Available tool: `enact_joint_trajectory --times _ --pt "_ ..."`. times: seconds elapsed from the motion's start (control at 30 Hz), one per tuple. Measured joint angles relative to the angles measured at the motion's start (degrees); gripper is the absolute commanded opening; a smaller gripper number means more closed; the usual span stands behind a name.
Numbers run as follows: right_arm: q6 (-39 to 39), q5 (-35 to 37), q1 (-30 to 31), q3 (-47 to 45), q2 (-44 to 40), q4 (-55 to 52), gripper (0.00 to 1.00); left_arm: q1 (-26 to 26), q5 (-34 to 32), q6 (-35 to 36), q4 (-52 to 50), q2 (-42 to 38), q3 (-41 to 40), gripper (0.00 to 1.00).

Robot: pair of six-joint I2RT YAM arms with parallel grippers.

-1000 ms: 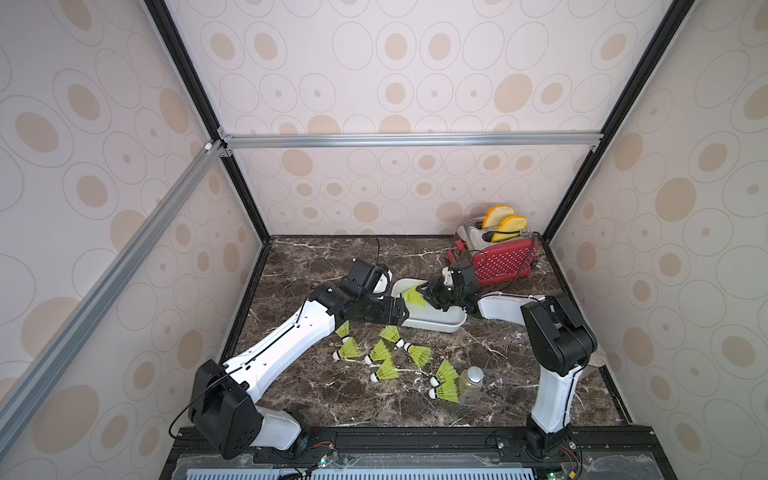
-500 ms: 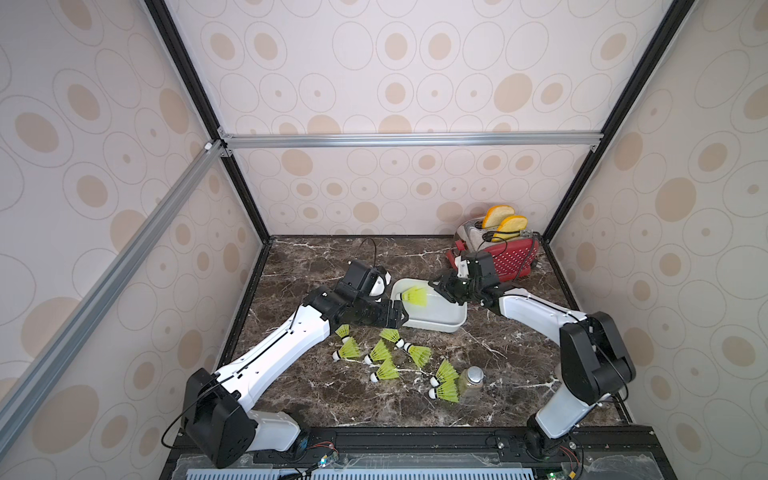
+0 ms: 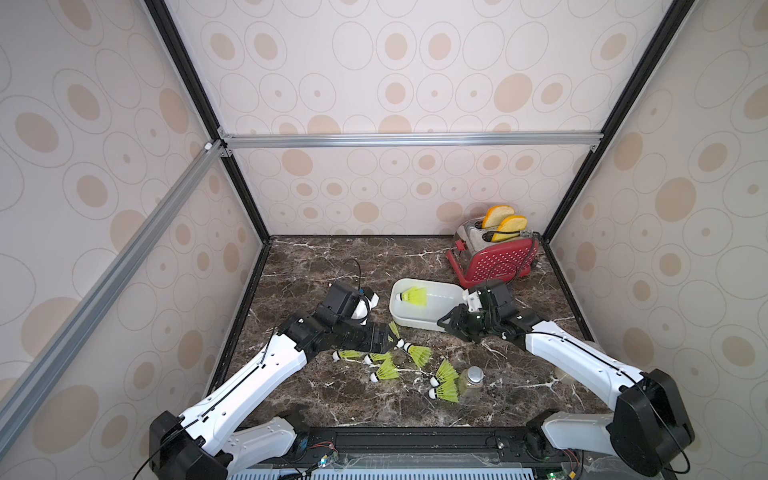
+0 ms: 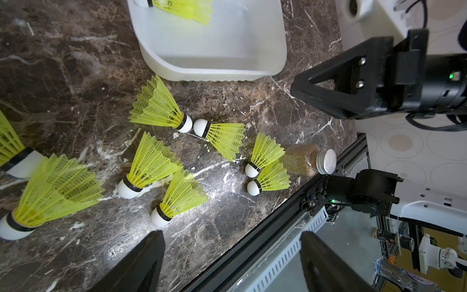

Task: Put the shuttlecocks into the storage box
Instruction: Pick up the shuttlecock at the center of the board.

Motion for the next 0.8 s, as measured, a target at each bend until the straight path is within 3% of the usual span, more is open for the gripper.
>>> enact_joint_trajectory --times 0.47,0.8 --pt "13.46 -1.03 7.08 -4.96 3.65 3.93 0.39 0.00 4.96 0.13 -0.98 -4.63 -9.42 0.86" --pt "19.54 -0.55 9.90 -5.35 8.09 10.67 0.38 0.00 5.14 -0.63 -0.50 -7.89 -10.88 0.86"
